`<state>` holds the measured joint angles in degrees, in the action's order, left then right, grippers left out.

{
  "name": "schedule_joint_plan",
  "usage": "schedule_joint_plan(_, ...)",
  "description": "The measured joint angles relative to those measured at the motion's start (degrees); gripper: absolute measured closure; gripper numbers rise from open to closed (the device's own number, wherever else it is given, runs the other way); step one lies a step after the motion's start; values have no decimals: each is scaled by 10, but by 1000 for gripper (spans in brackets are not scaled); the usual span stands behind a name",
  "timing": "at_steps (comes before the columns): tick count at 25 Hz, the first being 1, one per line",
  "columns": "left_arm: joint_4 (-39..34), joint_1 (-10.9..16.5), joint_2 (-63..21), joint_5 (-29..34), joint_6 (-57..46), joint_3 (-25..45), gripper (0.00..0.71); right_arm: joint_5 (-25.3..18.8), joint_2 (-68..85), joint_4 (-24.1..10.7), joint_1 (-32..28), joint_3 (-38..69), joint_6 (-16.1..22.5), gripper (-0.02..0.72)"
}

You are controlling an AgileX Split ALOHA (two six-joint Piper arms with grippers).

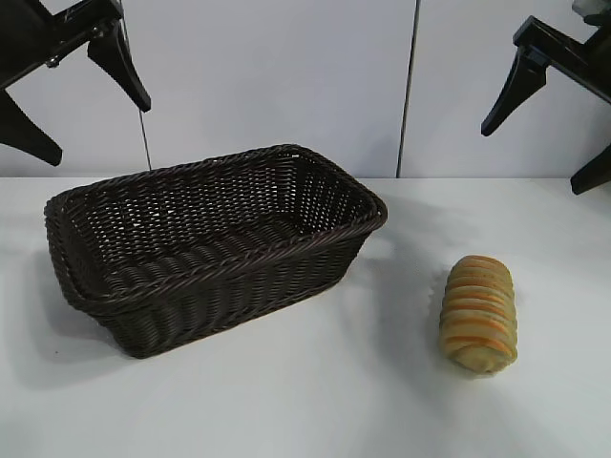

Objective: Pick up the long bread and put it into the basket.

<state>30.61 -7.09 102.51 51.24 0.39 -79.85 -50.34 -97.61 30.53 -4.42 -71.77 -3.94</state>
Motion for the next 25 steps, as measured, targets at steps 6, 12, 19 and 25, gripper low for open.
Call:
schedule_joint_plan(6, 0, 0, 0, 0, 0, 0, 15, 0, 0, 0, 0, 0, 0, 8)
schedule_joint_plan(12, 0, 0, 0, 0, 0, 0, 15, 0, 0, 0, 0, 0, -1, 8)
schedule_joint_plan(19, 0, 0, 0, -4, 0, 0, 15, 0, 0, 0, 0, 0, -1, 8)
schedule_joint_plan(25, 0, 0, 0, -22, 0, -1, 15, 1, 0, -1, 0, 0, -2, 8)
